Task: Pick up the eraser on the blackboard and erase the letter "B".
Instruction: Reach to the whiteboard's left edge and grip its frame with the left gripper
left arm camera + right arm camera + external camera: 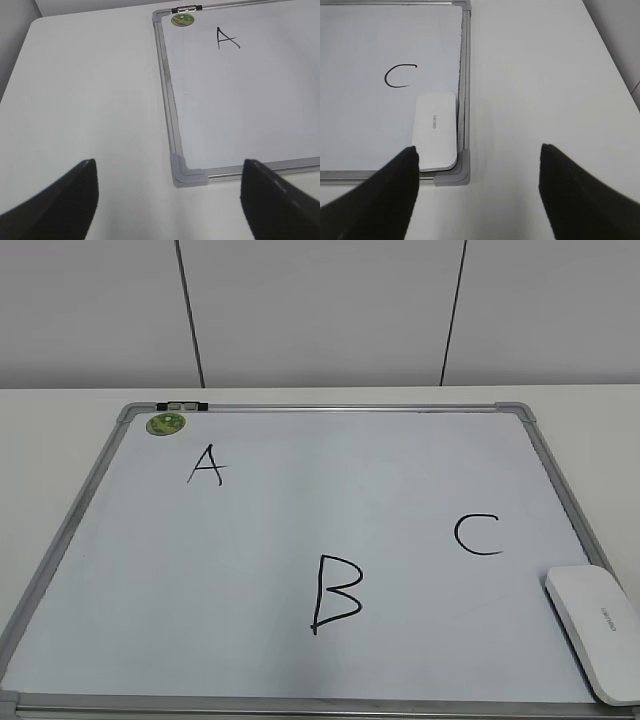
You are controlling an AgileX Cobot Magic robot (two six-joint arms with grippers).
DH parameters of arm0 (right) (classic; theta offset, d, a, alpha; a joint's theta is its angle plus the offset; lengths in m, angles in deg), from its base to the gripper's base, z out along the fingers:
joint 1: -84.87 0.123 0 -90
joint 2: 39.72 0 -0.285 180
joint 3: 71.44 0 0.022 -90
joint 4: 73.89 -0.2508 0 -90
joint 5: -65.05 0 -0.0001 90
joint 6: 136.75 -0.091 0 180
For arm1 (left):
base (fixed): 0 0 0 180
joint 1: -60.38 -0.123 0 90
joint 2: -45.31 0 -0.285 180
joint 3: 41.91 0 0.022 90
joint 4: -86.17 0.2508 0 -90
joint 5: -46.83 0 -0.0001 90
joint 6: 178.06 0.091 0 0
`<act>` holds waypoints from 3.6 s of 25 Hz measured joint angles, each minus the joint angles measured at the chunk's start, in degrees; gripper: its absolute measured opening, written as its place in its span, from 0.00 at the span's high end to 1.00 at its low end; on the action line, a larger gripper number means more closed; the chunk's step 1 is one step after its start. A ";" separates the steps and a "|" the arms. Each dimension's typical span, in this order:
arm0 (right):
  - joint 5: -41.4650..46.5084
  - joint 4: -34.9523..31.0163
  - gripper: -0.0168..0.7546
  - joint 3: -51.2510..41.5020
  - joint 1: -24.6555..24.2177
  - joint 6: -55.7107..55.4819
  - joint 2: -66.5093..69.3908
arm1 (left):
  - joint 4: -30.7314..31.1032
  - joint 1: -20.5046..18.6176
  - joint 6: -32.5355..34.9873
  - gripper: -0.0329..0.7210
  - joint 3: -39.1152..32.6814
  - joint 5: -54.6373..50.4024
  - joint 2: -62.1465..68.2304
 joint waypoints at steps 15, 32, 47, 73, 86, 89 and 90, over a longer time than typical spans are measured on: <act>0.00 0.00 0.23 0.00 0.00 0.00 0.00 | 0.10 0.00 0.00 0.08 0.00 0.00 0.00; 0.00 0.00 0.23 0.00 0.00 0.00 0.00 | 0.10 0.00 -0.02 0.10 4.63 1.20 9.66; 0.00 0.00 0.23 0.00 0.00 0.00 0.00 | -0.11 0.00 -0.02 0.12 17.55 14.83 45.92; 0.00 0.00 0.23 0.00 0.00 0.00 0.00 | -4.35 0.00 2.47 0.22 44.13 8.66 102.14; 0.00 0.00 0.23 0.00 0.00 0.00 0.00 | -4.48 0.00 3.48 0.35 50.73 9.07 109.66; 0.00 0.00 0.23 0.00 0.00 0.00 0.00 | -4.48 -0.10 3.48 0.41 51.27 9.07 110.53; 0.00 0.00 0.23 0.00 0.00 0.00 0.00 | -4.48 -0.11 3.48 0.42 51.36 9.07 110.91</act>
